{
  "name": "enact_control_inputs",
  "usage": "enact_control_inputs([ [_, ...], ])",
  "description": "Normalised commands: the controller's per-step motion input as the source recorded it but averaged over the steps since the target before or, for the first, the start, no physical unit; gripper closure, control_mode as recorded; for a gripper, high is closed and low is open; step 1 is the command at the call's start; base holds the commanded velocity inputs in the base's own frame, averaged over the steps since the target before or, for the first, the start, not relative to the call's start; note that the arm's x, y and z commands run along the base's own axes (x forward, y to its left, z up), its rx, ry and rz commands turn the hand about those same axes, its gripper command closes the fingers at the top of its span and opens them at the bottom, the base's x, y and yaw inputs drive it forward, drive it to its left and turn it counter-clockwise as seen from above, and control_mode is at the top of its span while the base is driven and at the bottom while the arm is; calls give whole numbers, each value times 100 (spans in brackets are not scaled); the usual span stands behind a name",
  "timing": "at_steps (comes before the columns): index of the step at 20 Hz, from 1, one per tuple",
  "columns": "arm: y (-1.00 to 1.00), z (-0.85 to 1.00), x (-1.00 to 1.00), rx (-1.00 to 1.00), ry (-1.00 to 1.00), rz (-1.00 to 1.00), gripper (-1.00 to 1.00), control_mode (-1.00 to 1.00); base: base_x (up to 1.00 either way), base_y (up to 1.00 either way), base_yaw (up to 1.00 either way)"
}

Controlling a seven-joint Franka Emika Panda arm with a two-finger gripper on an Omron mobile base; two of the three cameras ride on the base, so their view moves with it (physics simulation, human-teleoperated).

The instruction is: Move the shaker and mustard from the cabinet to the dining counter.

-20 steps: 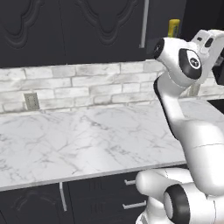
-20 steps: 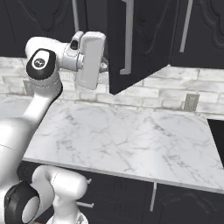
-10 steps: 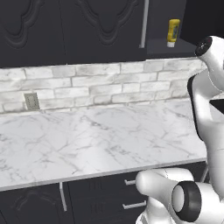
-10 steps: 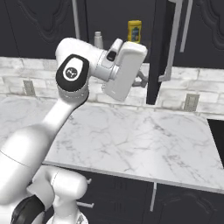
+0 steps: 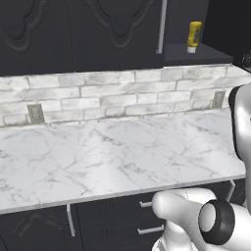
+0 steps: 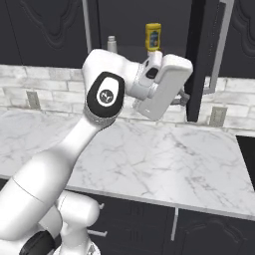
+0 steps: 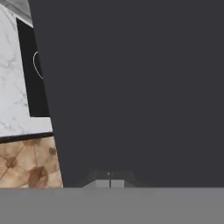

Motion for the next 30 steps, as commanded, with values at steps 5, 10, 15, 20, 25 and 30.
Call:
enact_control_inputs([
  [5, 51, 0, -20, 1, -27, 19, 100, -100, 0, 0, 0],
  [10, 100, 0, -8, 11, -19, 26, 100, -100, 0, 0, 0],
  [15, 100, 10, 2, 20, -11, 25, 100, -100, 0, 0, 0],
  [20, 99, 15, 22, 33, -9, 23, 100, -100, 0, 0, 0],
  [25, 79, 25, 26, 40, -9, 20, 100, -100, 0, 0, 0],
  [30, 27, 17, 34, 38, -11, 11, 100, -100, 0, 0, 0],
])
